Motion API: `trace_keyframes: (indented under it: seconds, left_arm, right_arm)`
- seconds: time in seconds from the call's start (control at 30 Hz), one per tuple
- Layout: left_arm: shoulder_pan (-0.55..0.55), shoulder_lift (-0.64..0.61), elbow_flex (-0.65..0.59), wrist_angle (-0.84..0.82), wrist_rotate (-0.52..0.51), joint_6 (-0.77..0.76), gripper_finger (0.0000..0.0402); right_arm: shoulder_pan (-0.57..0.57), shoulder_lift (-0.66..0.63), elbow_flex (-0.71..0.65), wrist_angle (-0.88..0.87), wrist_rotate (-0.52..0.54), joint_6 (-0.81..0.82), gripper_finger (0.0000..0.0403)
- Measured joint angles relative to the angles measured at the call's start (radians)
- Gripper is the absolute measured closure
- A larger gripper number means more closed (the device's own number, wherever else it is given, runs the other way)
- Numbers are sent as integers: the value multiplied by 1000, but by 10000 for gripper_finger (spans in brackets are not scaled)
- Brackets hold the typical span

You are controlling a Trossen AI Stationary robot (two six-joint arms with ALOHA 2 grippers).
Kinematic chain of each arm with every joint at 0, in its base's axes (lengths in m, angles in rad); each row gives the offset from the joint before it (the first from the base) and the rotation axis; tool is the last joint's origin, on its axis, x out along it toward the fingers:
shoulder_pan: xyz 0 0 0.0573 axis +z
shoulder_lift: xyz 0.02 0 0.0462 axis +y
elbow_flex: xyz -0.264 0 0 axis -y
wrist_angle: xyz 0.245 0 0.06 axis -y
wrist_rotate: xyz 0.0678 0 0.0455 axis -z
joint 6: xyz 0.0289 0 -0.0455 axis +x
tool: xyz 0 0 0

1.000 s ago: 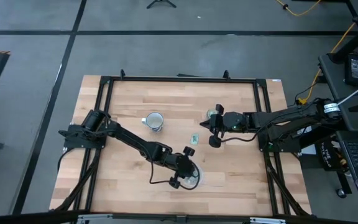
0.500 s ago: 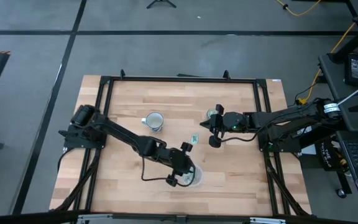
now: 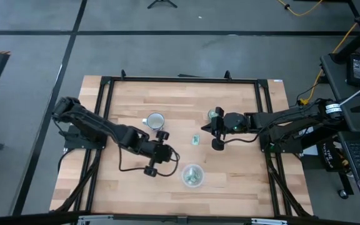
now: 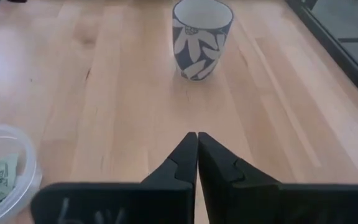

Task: Pick and place Stevia / Truvia into bins
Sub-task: Put the white stevia packet into the transparent container

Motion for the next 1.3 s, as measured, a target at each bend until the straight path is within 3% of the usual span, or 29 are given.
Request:
trace_keyframes:
  seconds: [0.33, 0.57, 0.7, 1.03, 1.3]
  left_arm:
    - [-2, -67, -288, 217, 12, -8, 399]
    - [62, -68, -403, 292, 45, -84, 399]
    - [99, -68, -416, 322, 55, -64, 400]
    - [174, -104, -416, 327, 84, 19, 401]
    - [205, -194, -416, 304, 77, 109, 401]
  right_arm:
    - [0, 0, 0, -166, 0, 0, 386]
    - [0, 0, 0, -214, -54, 74, 383]
    - [0, 0, 0, -212, -108, 102, 365]
    - [-3, 6, 69, -289, -124, 105, 291]
    - [-4, 165, 218, -425, -133, 99, 280]
